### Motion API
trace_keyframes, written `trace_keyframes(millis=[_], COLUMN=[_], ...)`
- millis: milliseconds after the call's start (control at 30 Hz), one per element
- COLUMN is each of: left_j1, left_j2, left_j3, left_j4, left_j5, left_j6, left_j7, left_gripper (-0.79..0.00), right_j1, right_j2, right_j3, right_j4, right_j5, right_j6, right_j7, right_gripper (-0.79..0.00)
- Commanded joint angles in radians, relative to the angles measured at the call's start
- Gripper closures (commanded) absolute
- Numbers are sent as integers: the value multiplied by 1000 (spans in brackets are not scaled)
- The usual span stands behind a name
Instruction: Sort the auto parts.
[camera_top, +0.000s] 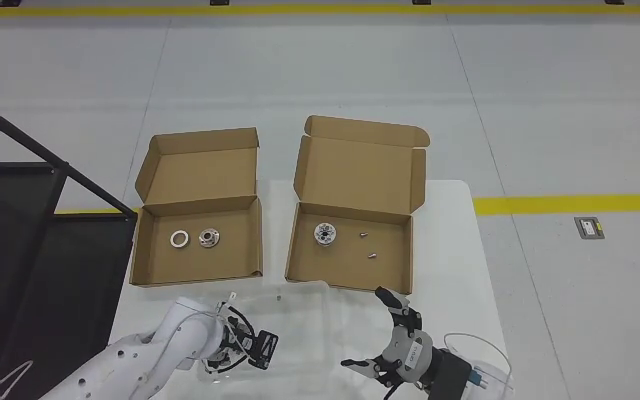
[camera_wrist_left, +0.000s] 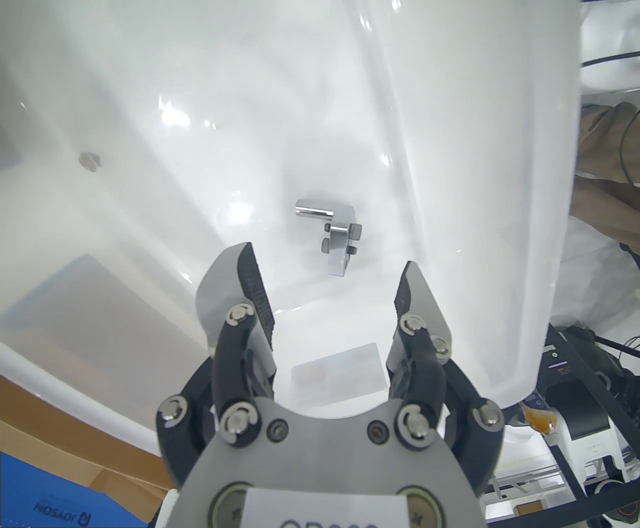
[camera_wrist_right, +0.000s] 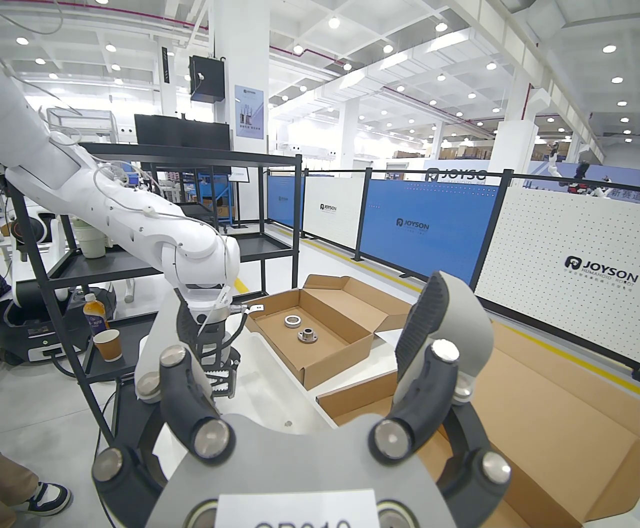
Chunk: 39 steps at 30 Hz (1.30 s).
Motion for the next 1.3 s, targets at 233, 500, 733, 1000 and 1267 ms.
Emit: trace_keyframes(millis=[233, 500, 733, 1000, 1267], left_j1=[-10, -17, -28, -25, 116], left_j2=[-27, -55, -76, -57, 52], left_j3=[17, 26, 42, -19, -240], left_j4=[54, 105, 133, 63, -160], left_j5=[41, 59, 67, 64, 90], left_j6=[8, 6, 0, 13, 77], left_j7=[42, 50, 63, 127, 227], left_gripper=[-456, -342, -6, 0, 0], right_j1=[0, 0, 0, 0, 0], right_j2=[0, 0, 0, 0, 0], right_j3=[0, 0, 0, 0, 0], right_j4=[0, 0, 0, 0, 0], right_j5=[0, 0, 0, 0, 0], right_j6=[0, 0, 0, 0, 0], right_j7=[0, 0, 0, 0, 0], right_gripper=[-785, -785, -785, -785, -785])
